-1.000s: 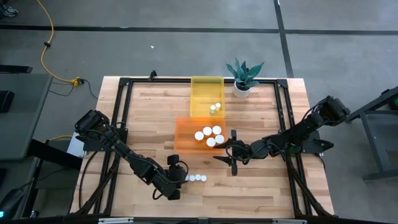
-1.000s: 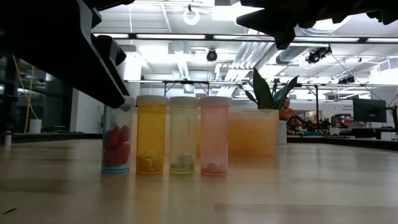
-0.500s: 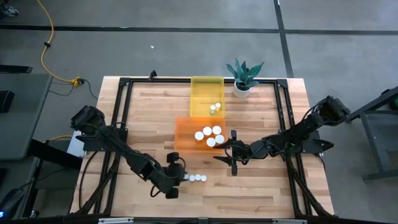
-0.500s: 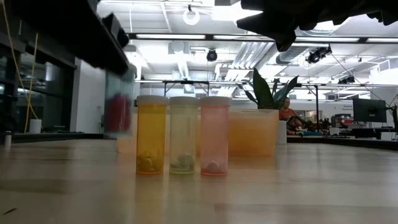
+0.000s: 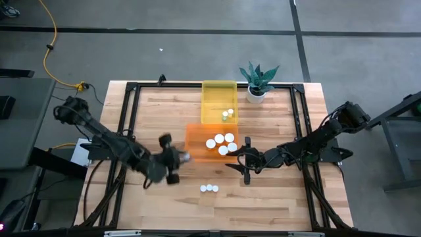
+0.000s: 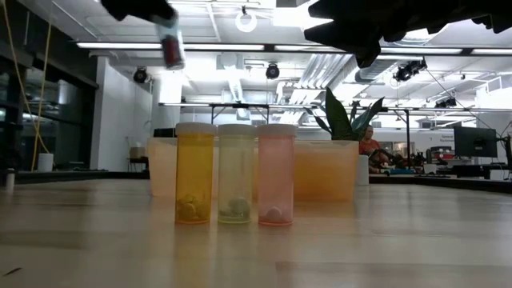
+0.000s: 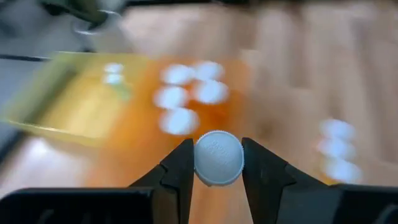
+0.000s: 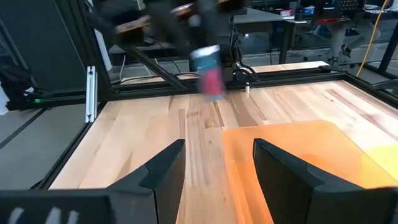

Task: Pick and place medicine bottles into bin by pill shape (circle, oval)
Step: Put the small blue pill bottle into the yellow bin

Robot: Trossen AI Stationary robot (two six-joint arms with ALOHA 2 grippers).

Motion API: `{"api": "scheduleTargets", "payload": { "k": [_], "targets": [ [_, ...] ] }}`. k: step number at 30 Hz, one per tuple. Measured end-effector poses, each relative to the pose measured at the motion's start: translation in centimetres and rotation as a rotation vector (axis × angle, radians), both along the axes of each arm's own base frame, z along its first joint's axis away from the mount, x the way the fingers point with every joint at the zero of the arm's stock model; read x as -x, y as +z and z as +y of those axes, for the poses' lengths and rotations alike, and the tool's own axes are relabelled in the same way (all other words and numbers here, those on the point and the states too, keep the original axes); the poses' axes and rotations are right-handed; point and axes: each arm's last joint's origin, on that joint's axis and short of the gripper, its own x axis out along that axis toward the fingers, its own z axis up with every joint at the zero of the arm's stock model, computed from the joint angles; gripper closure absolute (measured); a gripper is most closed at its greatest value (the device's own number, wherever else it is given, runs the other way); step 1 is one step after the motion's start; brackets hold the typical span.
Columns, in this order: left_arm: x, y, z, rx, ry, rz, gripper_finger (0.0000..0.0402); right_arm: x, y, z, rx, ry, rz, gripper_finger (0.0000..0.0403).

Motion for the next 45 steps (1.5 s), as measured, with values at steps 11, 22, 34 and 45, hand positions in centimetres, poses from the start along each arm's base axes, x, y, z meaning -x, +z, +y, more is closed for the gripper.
{"api": "scheduleTargets", "payload": {
  "k": [11,22,34,45],
  "targets": [
    [-3.8,0.6,13.4,0.034,0.168,-0.039,0.0309,-0.1,0.1,-0.1,0.021,-0.004,-0.013,0.0221],
    [-9.3,-5.7,23.1,0.095,0.232,-0.017,0.0309,-0.1,0.3,-0.1,0.033,0.003,-0.025,0.0221],
    [-12.3,-8.8,25.8,0.148,0.335,0.095,0.0309,-0.1,0.2,-0.1,0.035,0.004,-0.018,0.0221],
    [-12.0,-9.5,25.5,0.244,0.316,0.138,0.0305,-0.1,0.2,-0.1,0.035,0.004,-0.019,0.0221]
  ]
}}
